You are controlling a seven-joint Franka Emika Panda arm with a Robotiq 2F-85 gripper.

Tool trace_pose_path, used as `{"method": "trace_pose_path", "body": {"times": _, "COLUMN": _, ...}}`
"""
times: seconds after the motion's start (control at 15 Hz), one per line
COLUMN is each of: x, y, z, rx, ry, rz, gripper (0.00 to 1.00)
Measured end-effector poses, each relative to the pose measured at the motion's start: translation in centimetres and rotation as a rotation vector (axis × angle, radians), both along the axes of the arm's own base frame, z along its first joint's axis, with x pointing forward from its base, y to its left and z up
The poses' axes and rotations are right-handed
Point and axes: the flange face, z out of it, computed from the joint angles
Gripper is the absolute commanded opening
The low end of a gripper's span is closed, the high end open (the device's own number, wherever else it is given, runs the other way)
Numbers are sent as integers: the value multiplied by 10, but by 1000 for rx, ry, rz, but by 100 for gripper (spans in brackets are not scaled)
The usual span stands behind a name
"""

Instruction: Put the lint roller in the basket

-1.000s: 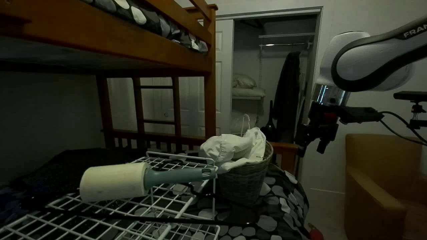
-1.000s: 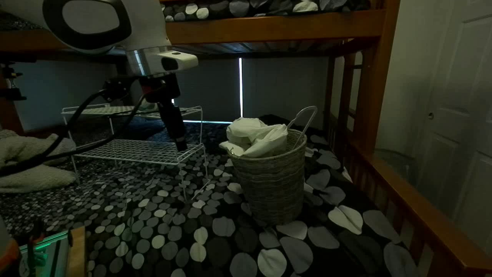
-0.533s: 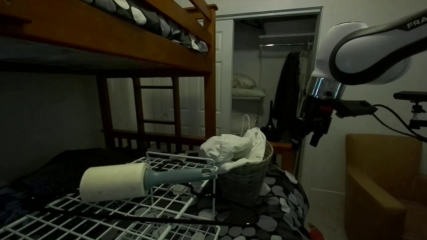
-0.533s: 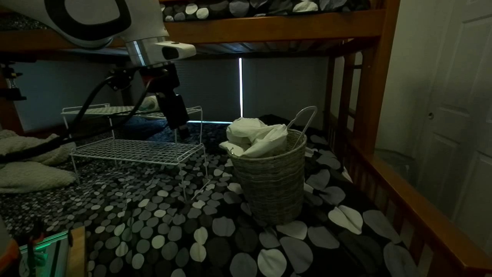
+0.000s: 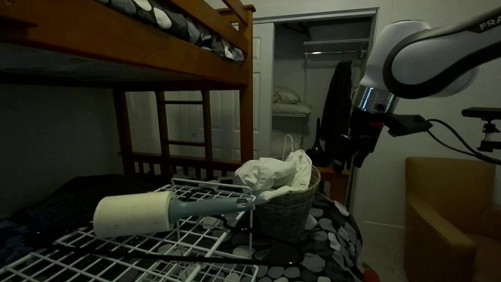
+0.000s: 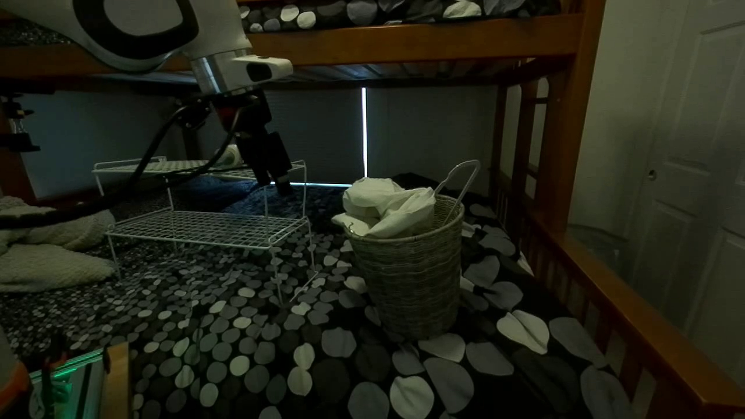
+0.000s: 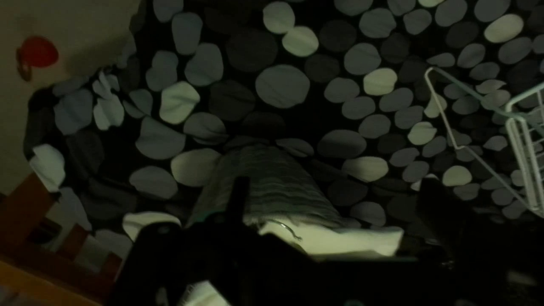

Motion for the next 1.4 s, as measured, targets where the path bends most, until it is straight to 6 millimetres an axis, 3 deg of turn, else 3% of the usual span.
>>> {"method": "trace_pose_path", "body": {"times": 0.4, "x": -14, "y": 124, "z": 76, "rx": -33, "ry": -151, "rz": 331, "gripper": 100}}
{"method": "trace_pose_path", "body": {"times": 0.6, "x": -21, "y": 171, "z": 100, "rx": 11, "ry": -177, "rz": 492, "gripper": 100}}
{"method": "trace_pose_path", "body": {"times": 0.8, "x": -9, "y": 205, "z": 92, "rx": 63, "ry": -147, "rz": 616, "gripper": 100}}
{"method": "trace_pose_path", "body": {"times": 1.0, "x": 8, "y": 212, "z": 80, "rx": 69, "ry": -121, "rz": 638, "gripper": 100}}
{"method": "trace_pose_path", "body": {"times": 1.2, "x": 11, "y": 217, "z": 79, "rx": 67, "ry": -117, "rz": 646, "gripper": 100}}
{"method": "trace_pose_path", "body": {"times": 1.4, "x": 20, "y": 245, "z": 69, "rx": 73, "ry": -84, "rz": 693, "gripper": 100}}
